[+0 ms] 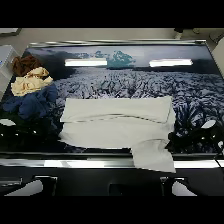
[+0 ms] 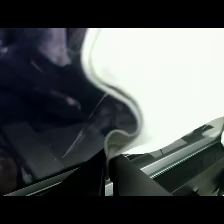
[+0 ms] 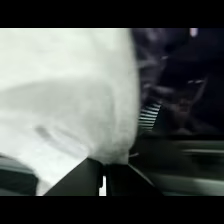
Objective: Fold the clothes and pants, and hang the long-sleeved shirts on hangers.
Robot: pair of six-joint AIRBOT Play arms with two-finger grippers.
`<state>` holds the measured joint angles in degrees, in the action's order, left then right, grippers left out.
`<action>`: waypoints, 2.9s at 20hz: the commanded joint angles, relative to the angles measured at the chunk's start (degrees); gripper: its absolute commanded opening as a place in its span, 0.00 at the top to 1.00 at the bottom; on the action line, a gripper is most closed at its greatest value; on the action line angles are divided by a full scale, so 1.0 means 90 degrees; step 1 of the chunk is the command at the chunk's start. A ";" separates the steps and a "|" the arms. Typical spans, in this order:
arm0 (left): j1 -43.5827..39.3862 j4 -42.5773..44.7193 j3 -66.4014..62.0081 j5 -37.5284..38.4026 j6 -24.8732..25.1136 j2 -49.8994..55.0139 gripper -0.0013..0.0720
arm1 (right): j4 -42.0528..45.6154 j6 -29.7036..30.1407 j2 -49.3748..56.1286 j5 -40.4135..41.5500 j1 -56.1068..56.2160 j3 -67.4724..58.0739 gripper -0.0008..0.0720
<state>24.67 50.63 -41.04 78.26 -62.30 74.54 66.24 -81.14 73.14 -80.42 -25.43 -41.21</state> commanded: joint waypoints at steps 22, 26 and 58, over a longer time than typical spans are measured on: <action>-0.1498 -0.0185 -0.5909 -0.0580 -0.1989 0.4063 0.82 | -0.1673 -0.1052 0.3682 0.1445 0.0809 -0.5246 0.84; -0.0916 -0.0170 -0.6426 0.0690 -0.2008 0.3949 0.10 | -0.1477 -0.0607 0.3526 0.0510 0.0291 -0.6120 0.24; -0.5204 0.0248 -0.5404 -0.2871 -0.2501 0.2147 0.95 | -0.2426 -0.0617 0.2424 -0.0821 0.1309 -0.5940 0.93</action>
<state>-17.82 52.05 -92.18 64.10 -81.32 88.95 44.31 -84.12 101.95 -87.35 -16.86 -94.63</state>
